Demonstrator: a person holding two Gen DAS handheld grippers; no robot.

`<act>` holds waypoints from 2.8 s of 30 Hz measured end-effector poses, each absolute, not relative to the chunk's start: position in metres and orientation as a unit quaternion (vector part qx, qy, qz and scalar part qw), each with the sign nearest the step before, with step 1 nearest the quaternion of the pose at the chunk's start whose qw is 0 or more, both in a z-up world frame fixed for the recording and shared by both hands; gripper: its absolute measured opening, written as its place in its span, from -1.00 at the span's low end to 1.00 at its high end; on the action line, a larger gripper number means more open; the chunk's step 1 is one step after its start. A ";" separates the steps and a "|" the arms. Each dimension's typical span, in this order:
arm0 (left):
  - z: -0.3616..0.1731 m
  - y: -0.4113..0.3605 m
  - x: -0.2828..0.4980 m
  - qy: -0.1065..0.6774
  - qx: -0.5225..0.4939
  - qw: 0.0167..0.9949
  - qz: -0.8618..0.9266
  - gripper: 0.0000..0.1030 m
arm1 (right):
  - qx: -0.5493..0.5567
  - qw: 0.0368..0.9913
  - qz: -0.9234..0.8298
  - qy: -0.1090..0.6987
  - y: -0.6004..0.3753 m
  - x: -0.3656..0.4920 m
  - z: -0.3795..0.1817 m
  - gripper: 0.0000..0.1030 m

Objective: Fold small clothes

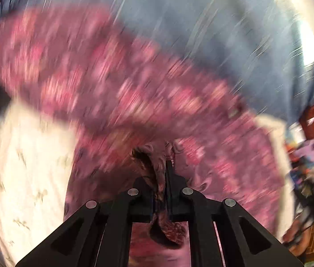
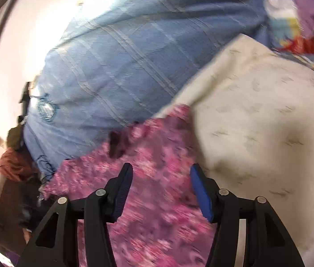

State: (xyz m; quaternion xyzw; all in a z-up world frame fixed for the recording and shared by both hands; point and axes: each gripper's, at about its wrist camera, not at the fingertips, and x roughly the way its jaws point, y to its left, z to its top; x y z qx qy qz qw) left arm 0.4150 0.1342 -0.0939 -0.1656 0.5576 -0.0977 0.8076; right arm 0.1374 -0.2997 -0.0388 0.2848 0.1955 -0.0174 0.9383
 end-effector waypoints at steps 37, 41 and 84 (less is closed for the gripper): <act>0.013 0.438 0.420 0.411 -0.396 0.813 0.117 0.01 | 0.148 0.961 0.018 0.233 -0.220 0.189 -0.094 0.90; 0.000 0.440 0.438 0.419 -0.410 0.799 0.133 -0.05 | 0.143 0.961 0.025 0.235 -0.218 0.191 -0.094 0.95; -0.021 0.157 0.284 0.494 -0.304 0.776 -0.250 0.14 | 0.190 0.958 0.070 0.205 -0.233 0.182 -0.095 0.95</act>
